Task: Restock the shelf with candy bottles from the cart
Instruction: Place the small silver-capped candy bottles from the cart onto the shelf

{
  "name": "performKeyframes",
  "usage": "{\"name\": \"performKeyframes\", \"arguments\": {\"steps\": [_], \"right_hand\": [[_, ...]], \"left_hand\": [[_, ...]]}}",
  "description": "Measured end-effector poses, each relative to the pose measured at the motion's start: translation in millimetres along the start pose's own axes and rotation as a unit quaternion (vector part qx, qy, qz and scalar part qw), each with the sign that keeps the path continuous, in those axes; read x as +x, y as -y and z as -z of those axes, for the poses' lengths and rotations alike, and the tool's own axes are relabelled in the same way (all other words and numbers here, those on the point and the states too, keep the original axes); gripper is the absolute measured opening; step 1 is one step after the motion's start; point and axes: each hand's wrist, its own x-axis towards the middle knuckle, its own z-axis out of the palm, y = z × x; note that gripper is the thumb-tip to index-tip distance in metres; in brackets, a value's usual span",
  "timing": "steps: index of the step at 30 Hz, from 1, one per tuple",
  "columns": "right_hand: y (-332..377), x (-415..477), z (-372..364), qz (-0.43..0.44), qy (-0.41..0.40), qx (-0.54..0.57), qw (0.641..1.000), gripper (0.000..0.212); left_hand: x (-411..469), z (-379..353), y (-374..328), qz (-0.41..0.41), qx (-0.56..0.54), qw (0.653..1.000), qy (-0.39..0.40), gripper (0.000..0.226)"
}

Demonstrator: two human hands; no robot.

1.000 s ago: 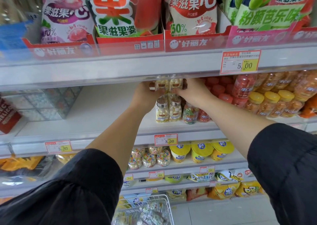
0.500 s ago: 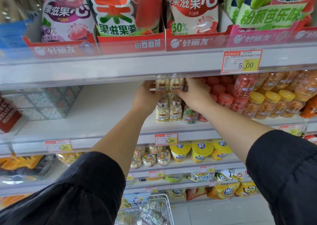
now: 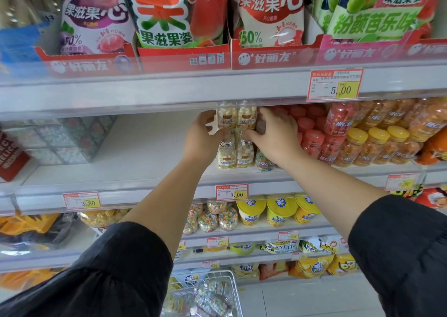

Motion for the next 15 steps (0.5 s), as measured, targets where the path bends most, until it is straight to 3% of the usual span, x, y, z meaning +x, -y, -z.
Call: {"name": "performKeyframes", "arguments": {"steps": [4,7,10,15], "right_hand": [[7.4,-65.5,5.3,0.083,-0.081,0.056,0.992,0.052],[14.2,-126.4,0.1,0.181,-0.071,0.108,0.975,0.034],[20.5,-169.8,-26.8,0.208,0.025,0.166,0.964,0.021],[28.1,-226.2,-102.6,0.136,0.281,0.190,0.931,0.016]], "left_hand": [[-55.6,15.2,4.8,-0.062,0.006,0.997,-0.047,0.040],[-108.0,36.6,29.3,-0.064,0.005,0.997,-0.037,0.029],[-149.8,64.6,70.9,-0.002,0.021,0.999,-0.026,0.025],[-210.9,100.4,162.1,0.123,0.070,0.989,-0.031,0.024]]}}
